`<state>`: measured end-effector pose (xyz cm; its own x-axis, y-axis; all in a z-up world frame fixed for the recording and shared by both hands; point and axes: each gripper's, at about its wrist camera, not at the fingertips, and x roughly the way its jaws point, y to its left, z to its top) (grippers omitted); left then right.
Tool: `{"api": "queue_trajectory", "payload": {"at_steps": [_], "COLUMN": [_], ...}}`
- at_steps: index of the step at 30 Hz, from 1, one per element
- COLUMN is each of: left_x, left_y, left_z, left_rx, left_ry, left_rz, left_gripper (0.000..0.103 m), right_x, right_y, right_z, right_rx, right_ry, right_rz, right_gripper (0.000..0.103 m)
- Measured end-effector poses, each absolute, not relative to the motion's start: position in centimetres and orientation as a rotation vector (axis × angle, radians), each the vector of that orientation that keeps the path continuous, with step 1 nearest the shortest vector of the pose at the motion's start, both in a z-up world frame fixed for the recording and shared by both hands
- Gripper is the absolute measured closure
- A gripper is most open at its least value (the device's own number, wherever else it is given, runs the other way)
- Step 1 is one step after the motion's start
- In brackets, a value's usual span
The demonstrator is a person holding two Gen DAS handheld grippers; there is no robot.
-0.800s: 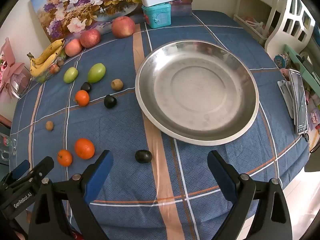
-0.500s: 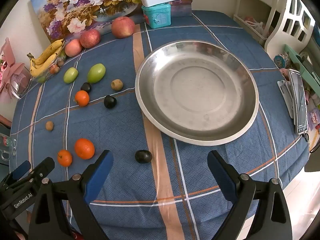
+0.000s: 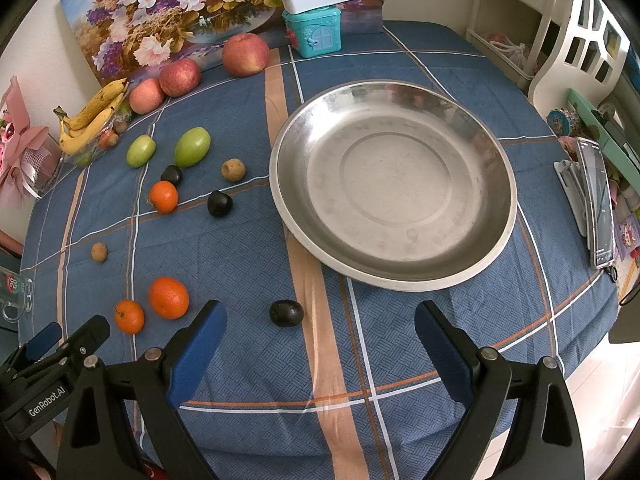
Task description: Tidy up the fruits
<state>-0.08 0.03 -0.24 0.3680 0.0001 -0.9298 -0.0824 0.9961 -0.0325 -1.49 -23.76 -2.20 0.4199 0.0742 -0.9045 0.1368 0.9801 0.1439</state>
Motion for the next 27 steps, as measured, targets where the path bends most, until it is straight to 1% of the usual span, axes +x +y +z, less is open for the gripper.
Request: {"api": "queue_trajectory", "payload": {"at_steps": [22,27], "left_x": [0.06,0.12], "left_y": [-0.11,0.05], "left_z": [-0.03,-0.72], "left_rx": [-0.085,-0.106], "left_ry": [1.197,1.212], "left_rz": [0.050,0.056], "left_gripper": [0.000,0.000], "right_x": [-1.49,-1.45], "right_y": [-23.79,-23.87], "right_z": [-2.15,-2.17], "right_rx": [0.207,0.209], "right_ry": [1.139,1.143], "right_rz": [-0.039,-0.037], "right_gripper": [0.008,0.008]}}
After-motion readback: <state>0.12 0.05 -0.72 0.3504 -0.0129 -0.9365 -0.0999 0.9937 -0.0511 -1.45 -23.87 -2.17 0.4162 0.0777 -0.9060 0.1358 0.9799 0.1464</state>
